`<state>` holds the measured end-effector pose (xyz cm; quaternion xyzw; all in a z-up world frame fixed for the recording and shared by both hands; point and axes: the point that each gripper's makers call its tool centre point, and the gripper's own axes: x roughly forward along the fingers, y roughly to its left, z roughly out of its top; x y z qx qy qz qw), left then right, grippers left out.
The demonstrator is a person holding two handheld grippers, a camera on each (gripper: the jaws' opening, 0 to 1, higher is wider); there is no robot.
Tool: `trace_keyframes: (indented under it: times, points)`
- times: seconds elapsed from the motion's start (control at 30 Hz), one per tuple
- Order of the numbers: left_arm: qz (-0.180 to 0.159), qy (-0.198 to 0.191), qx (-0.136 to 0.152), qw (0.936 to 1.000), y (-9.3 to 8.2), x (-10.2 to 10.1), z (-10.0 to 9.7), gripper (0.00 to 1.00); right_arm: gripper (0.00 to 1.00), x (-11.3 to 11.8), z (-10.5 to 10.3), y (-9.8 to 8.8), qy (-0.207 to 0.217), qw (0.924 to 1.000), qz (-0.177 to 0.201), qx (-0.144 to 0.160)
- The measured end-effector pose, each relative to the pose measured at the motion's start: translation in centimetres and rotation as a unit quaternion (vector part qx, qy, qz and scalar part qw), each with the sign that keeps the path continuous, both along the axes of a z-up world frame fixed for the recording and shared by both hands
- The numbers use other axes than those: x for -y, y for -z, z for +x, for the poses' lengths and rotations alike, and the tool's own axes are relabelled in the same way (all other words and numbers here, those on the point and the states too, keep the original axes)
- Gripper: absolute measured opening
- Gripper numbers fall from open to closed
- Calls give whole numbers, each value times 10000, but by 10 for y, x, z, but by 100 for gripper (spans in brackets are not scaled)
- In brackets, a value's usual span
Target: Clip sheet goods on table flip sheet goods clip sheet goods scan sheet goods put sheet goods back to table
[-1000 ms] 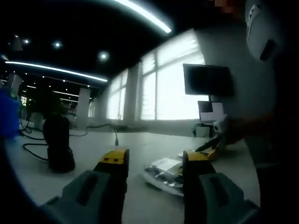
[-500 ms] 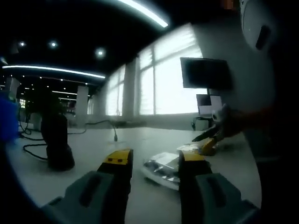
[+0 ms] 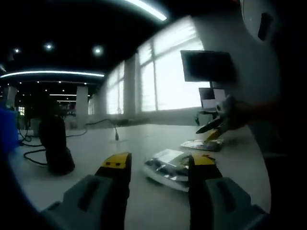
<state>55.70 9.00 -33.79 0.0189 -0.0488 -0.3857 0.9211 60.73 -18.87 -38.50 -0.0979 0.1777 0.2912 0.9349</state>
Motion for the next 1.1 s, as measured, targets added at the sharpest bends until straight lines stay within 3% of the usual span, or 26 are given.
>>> trace_keyframes:
  times: [0.27, 0.37, 0.5, 0.63, 0.83, 0.97, 1.1]
  points:
    - [-17, -23, -9, 10000, 1, 0, 2, 40, 65, 20, 9, -10, 72, 9999, -112, -12]
    - [-26, -25, -17, 10000, 2, -1, 3, 41, 63, 25, 14, -12, 216, 9998, 4, -49]
    - [-4, 252, -160, 9996, 7, 8, -1, 39, 62, 29, 20, -6, 170, 9997, -93, -125]
    - [121, 238, -167, 9995, 10, 9, -1, 39, 57, 36, 28, -6, 182, 9996, -64, -196]
    - [-55, 194, -215, 9996, 7, 5, 1, 37, 53, 51, 44, -6, 250, 9991, -185, -276]
    - [114, 352, -127, 9992, 8, 13, -6, 37, 44, 60, 52, 2, 285, 9981, -318, -444]
    - [47, 407, -153, 9990, 8, 12, -6, 36, 42, 61, 57, 10, 271, 9968, -373, -654]
